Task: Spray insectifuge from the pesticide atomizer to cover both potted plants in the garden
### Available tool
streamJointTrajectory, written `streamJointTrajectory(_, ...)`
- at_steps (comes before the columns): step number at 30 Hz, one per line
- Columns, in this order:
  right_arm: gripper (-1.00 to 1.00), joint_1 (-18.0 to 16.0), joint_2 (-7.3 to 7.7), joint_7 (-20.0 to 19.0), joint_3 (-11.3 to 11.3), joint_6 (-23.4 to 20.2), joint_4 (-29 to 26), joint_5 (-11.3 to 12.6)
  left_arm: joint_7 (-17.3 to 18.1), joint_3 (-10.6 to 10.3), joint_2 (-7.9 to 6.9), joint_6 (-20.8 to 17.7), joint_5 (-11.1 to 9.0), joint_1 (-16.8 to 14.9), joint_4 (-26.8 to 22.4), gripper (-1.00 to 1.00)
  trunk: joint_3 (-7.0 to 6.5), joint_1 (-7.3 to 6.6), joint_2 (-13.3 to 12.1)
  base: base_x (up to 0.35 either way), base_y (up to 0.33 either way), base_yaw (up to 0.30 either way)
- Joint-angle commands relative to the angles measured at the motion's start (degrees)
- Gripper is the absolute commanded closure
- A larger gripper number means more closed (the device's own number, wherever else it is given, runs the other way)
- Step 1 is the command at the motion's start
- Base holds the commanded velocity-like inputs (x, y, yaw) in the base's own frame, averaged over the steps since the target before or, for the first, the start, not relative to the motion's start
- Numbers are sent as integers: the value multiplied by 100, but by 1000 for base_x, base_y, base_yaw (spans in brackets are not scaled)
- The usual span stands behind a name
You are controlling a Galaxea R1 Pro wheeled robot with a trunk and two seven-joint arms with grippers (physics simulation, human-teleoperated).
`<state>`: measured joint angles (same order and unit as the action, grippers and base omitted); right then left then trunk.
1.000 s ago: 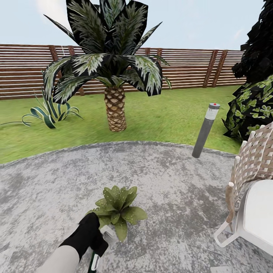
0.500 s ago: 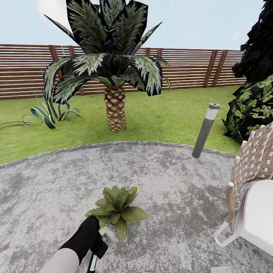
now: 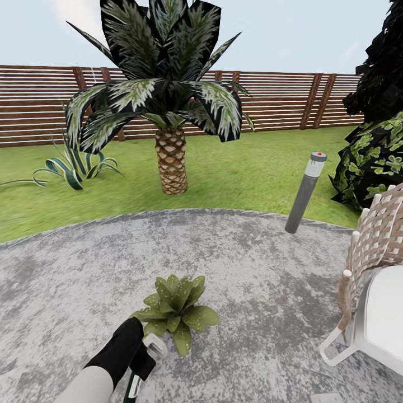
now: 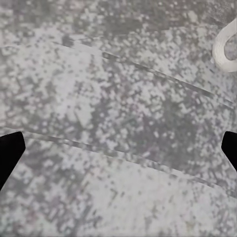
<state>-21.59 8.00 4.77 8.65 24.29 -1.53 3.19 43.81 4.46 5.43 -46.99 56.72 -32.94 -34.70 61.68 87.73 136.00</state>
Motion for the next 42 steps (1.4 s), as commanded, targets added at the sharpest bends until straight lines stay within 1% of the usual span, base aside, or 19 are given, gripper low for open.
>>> streamJointTrajectory(1,-100,-3,0,22,49,14,4,33,49,43,3,-11,59,-2,-12,100,5,-1,2,0,0,0)
streamJointTrajectory(2,-100,-3,0,23,49,14,4,33,46,44,-2,-11,59,-2,-15,100,5,-1,2,0,0,4)
streamJointTrajectory(6,-100,-3,-7,24,49,14,-1,33,42,82,-140,-18,42,-3,-188,100,5,-1,2,0,0,188)
streamJointTrajectory(7,-100,-3,-8,24,49,14,-1,33,44,175,-153,-18,37,-3,-259,100,5,-1,2,0,0,260)
streamJointTrajectory(9,-100,-3,-4,24,49,14,-3,33,41,474,-168,-10,33,-2,-333,100,5,-1,2,0,0,120)
streamJointTrajectory(10,-100,-3,-2,24,49,14,-3,33,41,552,-167,-3,34,-2,-343,100,5,-1,2,0,0,41)
streamJointTrajectory(16,-100,-3,0,23,49,14,-4,33,37,557,-97,32,85,-2,-280,100,5,-1,2,0,0,9)
streamJointTrajectory(22,-100,-3,0,24,48,14,-4,33,107,556,-49,36,47,0,-250,100,5,-1,2,0,0,0)
streamJointTrajectory(24,-100,-3,0,23,49,14,-1,33,234,543,7,6,40,-40,-254,100,5,-1,2,0,0,0)
streamJointTrajectory(25,-100,-3,-1,22,49,14,-1,31,371,487,51,-9,50,-58,-255,100,5,-1,2,0,0,0)
streamJointTrajectory(27,-100,-3,-1,20,49,14,1,31,851,103,96,-84,79,-89,-254,100,5,-1,2,0,0,0)
streamJointTrajectory(28,-100,-3,0,17,49,14,1,32,1337,-406,96,-341,103,-114,-285,100,5,-1,2,0,0,0)
streamJointTrajectory(30,-100,-3,0,17,49,14,0,31,2148,-1199,91,-827,131,-343,-323,100,5,-1,2,0,0,0)
streamJointTrajectory(32,-100,-3,0,16,49,14,1,28,2642,-1655,96,-991,124,-641,-295,100,5,-1,2,0,0,0)
streamJointTrajectory(33,-100,-3,0,16,49,14,3,26,2792,-1798,119,-1047,134,-801,-272,100,5,-1,2,0,0,0)
streamJointTrajectory(34,-100,-3,0,16,49,14,3,25,2849,-1853,132,-1071,166,-889,-260,100,5,-1,2,0,0,0)
streamJointTrajectory(36,-100,-3,0,16,49,14,4,24,2934,-1916,157,-1112,370,-1051,-248,100,5,-1,2,0,0,0)
streamJointTrajectory(37,-100,-3,0,16,49,14,4,24,2950,-1924,155,-1116,428,-1072,-252,100,5,-1,2,0,0,0)
streamJointTrajectory(42,-100,-3,0,15,49,14,4,24,2966,-1931,143,-1099,493,-1035,-254,100,5,-1,2,-106,0,0)
